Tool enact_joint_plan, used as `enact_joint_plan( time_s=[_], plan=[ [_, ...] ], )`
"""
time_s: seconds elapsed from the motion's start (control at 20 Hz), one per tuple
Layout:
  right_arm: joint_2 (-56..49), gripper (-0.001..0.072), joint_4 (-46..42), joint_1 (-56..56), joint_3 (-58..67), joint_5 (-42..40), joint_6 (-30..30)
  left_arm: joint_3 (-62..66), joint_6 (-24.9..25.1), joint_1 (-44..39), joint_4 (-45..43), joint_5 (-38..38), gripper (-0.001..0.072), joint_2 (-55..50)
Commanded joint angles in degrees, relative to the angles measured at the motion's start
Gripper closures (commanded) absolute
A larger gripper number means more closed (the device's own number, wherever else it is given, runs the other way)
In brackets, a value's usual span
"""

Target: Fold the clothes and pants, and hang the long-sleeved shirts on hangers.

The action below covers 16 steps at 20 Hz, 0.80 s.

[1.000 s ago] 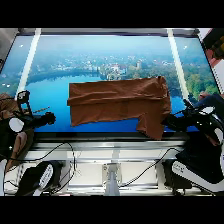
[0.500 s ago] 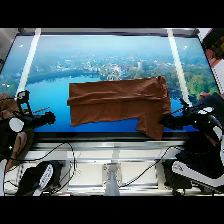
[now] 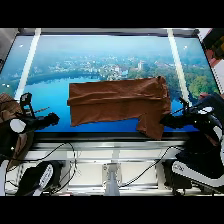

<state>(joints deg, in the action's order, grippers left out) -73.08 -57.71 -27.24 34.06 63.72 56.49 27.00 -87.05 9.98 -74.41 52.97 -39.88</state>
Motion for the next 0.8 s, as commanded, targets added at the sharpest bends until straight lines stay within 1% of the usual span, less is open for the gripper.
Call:
enact_joint_plan(
  time_s=[0.0,0.05,0.2,0.3,0.5,0.55,0.7,0.75],
  plan=[
    [-0.07,0.0571,-1.44,-0.02,-0.02,-2.47,2.93,-1.38,0.02,-0.02,1.25,0.13,0.0232,-0.04],
    [-0.07,0.0694,-1.38,-0.02,-0.02,-2.97,3.87,-1.66,0.0,0.0,1.68,0.15,0.0233,-0.04],
    [0.13,0.0698,-0.42,-0.02,-0.02,-2.86,4.13,-2.75,0.02,-0.02,4.57,0.13,0.0232,-0.04],
    [0.17,0.0699,3.34,-0.02,-0.02,-2.21,3.87,-3.96,0.04,0.0,6.01,0.02,0.0232,-0.07],
    [0.2,0.0699,11.41,-0.02,-0.02,1.01,-1.16,-6.88,0.09,-0.02,10.99,-2.38,0.0216,-0.07],
    [0.22,0.0699,13.88,-0.02,-0.02,1.73,-2.38,-7.48,0.94,-0.02,13.46,-3.98,0.0197,-0.07],
    [0.24,0.0698,21.99,0.02,-0.04,6.71,-7.67,-8.02,5.01,-0.02,21.22,-6.88,0.0192,-0.76],
    [0.24,0.0698,23.45,0.04,-0.04,7.1,-8.33,-8.02,5.88,-0.02,22.6,-7.19,0.0192,-1.6]
  ],
)
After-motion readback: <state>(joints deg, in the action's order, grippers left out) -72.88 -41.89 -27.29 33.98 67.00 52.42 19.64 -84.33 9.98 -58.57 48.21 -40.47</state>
